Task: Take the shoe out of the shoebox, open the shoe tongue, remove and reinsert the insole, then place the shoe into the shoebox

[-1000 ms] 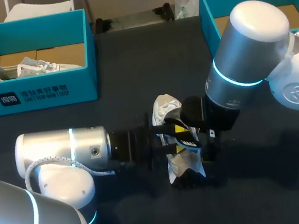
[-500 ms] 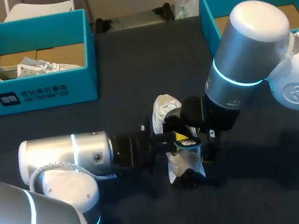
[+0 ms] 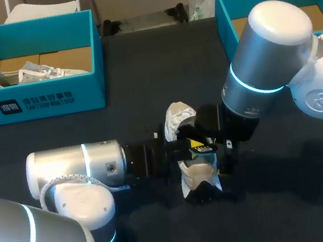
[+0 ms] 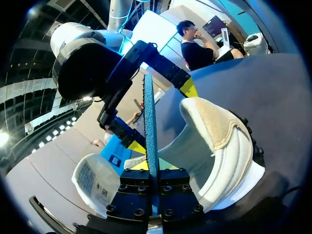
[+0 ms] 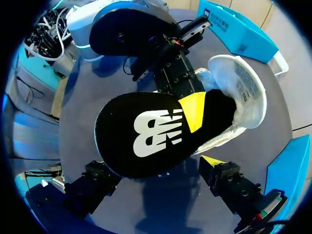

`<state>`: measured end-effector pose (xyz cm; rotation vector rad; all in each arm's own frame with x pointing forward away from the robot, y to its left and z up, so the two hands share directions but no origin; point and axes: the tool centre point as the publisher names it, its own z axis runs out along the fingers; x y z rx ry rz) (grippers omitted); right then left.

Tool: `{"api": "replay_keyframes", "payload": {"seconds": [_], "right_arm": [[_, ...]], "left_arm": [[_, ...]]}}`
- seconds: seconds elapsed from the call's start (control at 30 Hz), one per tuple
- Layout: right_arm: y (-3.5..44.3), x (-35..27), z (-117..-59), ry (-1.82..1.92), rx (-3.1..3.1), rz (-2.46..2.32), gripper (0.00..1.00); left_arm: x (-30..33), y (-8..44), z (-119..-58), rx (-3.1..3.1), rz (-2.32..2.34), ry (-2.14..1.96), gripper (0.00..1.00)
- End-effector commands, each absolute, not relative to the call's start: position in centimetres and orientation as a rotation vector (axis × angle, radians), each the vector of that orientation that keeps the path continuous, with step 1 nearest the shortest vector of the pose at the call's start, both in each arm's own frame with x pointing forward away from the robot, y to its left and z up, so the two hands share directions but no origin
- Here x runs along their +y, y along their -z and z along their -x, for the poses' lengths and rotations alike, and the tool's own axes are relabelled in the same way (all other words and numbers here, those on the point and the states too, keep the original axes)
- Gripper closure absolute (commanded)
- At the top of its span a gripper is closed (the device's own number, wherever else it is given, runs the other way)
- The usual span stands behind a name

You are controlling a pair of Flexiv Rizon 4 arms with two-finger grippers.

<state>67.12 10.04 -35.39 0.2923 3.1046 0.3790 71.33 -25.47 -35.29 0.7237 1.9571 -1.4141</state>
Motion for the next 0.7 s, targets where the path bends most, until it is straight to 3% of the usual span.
{"api": "replay_keyframes", "payload": {"seconds": [0.03,0.47,0.5,0.53,0.7], "right_arm": [[35.5,10.2,-67.1,-0.375,3.102,-0.294,0.00],[35.5,10.2,-67.1,-0.375,3.102,-0.294,0.00],[35.5,10.2,-67.1,-0.375,3.102,-0.294,0.00],[35.5,10.2,-67.1,-0.375,3.102,-0.294,0.00],[35.5,10.2,-67.1,-0.375,3.102,-0.294,0.00]], "left_arm": [[-24.9,34.3,-70.8,1.966,-0.724,1.418,0.73],[-24.5,31.7,-68.3,1.934,-0.787,1.447,0.74],[-24.5,31.8,-68.2,1.933,-0.793,1.444,0.76],[-24.6,31.9,-68.2,1.933,-0.795,1.444,0.97],[-25.4,33.0,-68.5,1.925,-0.828,1.410,1.00]]}}
